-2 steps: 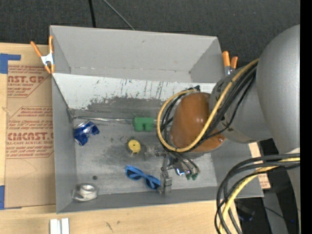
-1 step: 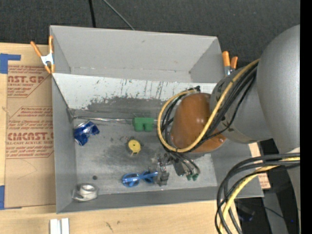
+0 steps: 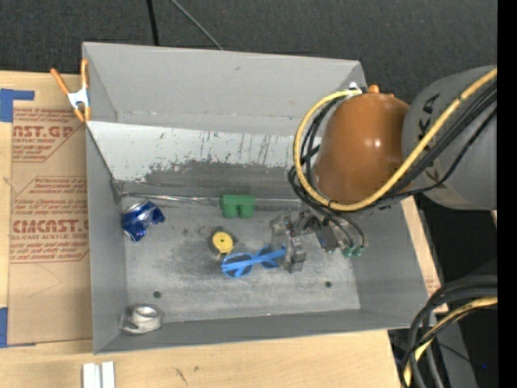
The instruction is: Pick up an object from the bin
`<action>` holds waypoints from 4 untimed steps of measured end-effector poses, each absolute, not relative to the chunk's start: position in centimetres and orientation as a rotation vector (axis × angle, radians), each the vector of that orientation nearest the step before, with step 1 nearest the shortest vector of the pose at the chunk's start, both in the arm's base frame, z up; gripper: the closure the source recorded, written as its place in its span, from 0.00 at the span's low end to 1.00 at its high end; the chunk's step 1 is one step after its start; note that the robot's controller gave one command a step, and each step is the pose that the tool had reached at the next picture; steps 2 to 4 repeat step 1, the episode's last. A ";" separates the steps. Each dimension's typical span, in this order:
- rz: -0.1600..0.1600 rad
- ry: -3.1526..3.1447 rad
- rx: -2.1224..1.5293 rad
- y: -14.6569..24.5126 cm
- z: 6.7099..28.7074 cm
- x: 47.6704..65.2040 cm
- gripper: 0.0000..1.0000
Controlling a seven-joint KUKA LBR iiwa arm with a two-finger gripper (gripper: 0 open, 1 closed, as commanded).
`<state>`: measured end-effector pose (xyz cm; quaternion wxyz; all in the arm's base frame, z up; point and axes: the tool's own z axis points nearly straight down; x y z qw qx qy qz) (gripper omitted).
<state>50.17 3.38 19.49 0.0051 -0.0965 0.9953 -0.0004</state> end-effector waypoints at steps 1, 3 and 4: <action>-0.002 3.038 -0.787 0.2 22.2 50.0 1.00; -0.002 3.038 -0.787 0.2 22.2 50.0 1.00; -0.002 3.038 -0.787 0.2 22.2 50.0 1.00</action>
Offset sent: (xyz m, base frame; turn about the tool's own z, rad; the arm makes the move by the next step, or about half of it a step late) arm -0.0031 -0.0315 0.0264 -0.3151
